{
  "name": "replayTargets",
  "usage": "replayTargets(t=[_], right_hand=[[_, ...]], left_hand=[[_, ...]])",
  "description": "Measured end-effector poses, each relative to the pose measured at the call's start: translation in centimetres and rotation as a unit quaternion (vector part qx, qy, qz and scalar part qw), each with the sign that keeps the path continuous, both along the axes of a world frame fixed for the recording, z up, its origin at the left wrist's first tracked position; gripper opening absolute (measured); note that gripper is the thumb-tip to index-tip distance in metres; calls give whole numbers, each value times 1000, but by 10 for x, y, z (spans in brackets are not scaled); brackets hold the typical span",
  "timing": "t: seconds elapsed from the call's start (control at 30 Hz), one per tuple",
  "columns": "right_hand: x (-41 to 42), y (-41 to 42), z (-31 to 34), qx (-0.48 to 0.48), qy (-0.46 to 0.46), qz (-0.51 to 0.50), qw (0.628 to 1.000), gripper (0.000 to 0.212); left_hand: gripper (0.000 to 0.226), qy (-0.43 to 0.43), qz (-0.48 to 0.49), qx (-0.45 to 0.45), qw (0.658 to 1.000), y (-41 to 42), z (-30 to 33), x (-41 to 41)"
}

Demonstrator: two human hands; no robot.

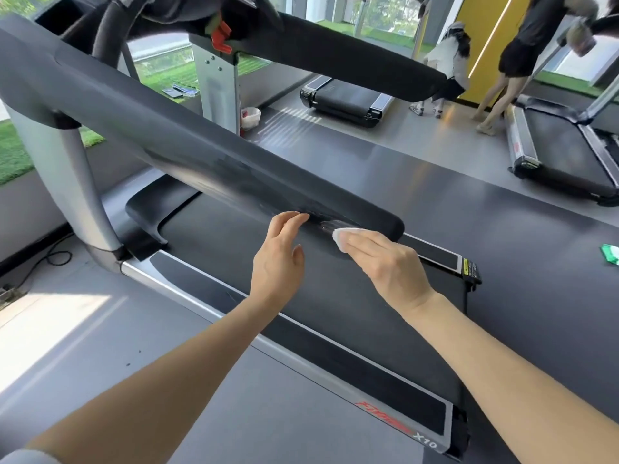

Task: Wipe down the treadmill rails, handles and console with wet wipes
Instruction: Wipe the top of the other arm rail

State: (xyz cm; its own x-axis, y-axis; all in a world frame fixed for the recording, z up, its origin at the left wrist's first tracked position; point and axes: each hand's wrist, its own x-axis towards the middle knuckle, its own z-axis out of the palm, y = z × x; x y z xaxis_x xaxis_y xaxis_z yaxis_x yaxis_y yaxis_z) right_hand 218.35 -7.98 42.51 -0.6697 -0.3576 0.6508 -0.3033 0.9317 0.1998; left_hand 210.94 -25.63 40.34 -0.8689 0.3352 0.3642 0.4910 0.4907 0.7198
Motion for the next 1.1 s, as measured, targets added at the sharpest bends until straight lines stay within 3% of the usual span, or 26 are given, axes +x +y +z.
replayTargets(t=[0.2,0.33,0.5,0.6,0.73,0.9,1.1], right_hand=[[-8,-5,1,13,17,5,1000,20],[-29,-24,5,11,-11,3,1000,33],[15,14,3,58,27,13,998,25],[-15,-6,-1,44,12,13,999,20],[-38,-29,-7,46,-21,5,999,33],[3,3,-11,90,-7,8,996,22],[-59,-36,-8,71,-24,39,996,15]], left_hand=[[57,1,2,-8,1000,0,-1,-2],[59,12,-6,-19,1000,-2,-1,-4],[61,36,-25,-17,999,-7,-4,-9],[61,38,-25,-15,999,-6,-6,-10],[61,45,-41,-28,998,-9,-6,-13],[59,33,-25,-31,999,-19,-14,-16],[57,21,-22,-28,999,-17,-13,-19]])
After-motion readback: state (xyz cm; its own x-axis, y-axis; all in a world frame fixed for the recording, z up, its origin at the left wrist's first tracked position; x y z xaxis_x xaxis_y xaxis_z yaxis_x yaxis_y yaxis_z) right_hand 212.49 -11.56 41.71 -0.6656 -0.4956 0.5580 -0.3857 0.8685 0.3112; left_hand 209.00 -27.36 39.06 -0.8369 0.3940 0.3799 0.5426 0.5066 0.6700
